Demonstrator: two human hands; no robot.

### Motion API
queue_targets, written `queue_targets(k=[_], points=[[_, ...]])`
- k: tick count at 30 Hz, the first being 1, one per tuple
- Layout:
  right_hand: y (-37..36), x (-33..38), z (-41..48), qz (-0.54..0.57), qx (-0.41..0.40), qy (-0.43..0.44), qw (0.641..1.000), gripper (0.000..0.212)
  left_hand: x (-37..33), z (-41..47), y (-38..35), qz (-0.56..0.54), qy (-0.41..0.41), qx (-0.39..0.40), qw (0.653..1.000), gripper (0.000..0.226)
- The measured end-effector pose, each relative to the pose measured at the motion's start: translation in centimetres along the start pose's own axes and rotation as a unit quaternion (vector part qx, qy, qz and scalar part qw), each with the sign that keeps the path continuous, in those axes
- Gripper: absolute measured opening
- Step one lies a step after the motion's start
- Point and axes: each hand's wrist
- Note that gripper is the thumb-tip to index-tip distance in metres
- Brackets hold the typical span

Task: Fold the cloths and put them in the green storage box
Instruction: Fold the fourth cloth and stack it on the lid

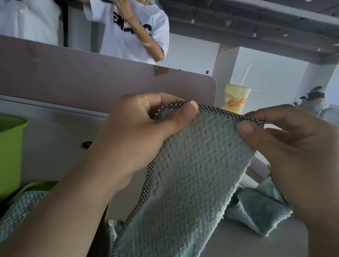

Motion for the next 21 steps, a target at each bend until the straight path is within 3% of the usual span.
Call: queue_targets(k=[4,11,21], points=[[-0.11,0.03,0.05,0.019,-0.013,-0.004,1.000,0.006,0.06,0.02,-0.02,-0.019,0.007,0.008,1.000,0.037],[-0.36,-0.01,0.18,0.031,-0.034,0.004,0.999,0.015,-0.07,0.12,-0.01,0.019,-0.084,0.026,0.996,0.008],[-0.28,-0.10,0.22,0.029,-0.041,0.001,0.999,0.014,-0.22,-0.01,-0.03,0.027,-0.096,0.026,0.995,0.008]])
Point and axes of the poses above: each hand's wrist, its own z-axis towards the middle knuckle, its own y-axis out of the back of the hand, x = y × z, and after that the axes turned 4 degrees about z, right-handed
